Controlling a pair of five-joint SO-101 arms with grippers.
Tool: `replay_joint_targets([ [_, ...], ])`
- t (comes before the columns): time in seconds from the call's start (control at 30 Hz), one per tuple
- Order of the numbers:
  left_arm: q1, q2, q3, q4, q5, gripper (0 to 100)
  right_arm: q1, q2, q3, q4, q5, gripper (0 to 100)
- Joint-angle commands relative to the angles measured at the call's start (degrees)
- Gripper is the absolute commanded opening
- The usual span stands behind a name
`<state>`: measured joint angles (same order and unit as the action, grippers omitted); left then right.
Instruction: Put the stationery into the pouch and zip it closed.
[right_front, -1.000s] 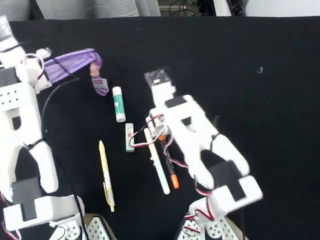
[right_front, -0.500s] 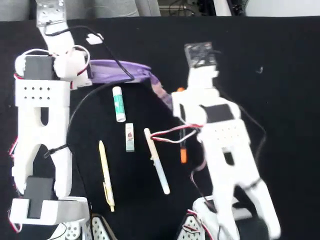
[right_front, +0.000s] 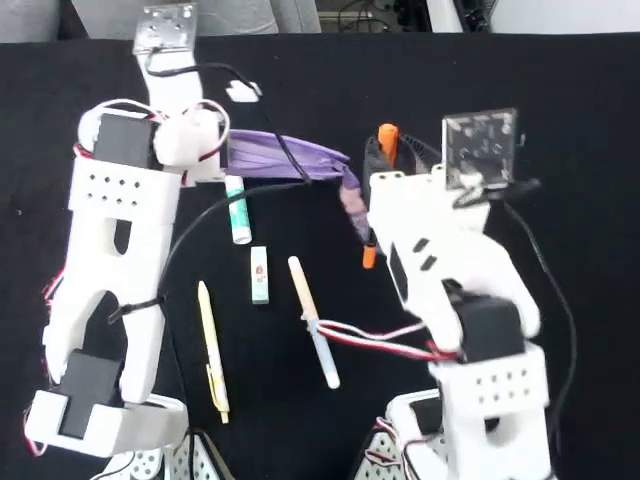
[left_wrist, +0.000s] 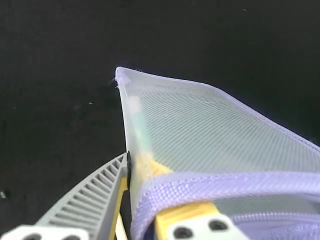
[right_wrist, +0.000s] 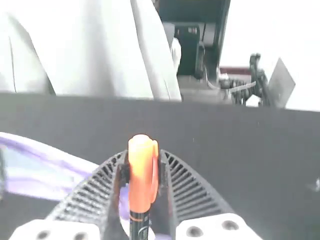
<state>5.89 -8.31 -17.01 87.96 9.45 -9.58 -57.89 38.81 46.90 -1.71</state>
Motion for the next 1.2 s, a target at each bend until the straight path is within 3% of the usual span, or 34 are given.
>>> replay_joint_targets([
  [0.0, 1.89, -0.26, -1.63, -0.09, 0.70, 3, 0.00, -7.08, -0.92, -3.43, 0.44, 1.1],
  [0.13, 2.51, -0.26, 1.01, -0.62, 0.70, 3, -0.62, -12.97, -0.84, -5.54, 0.26, 1.1],
  [0.5, 6.73, -0.26, 6.29, -4.31, 0.70, 3, -16.09, -25.98, 0.13, -6.59, 0.44, 1.1],
  [0.87, 7.08, -0.88, 6.37, -2.64, 0.70, 3, -18.99, -35.82, 31.60, -42.29, 0.35, 1.1],
  [1.17, 7.16, -0.88, 6.29, -3.08, 0.70, 3, -18.81, -36.35, 37.67, -51.60, 0.44, 1.1],
])
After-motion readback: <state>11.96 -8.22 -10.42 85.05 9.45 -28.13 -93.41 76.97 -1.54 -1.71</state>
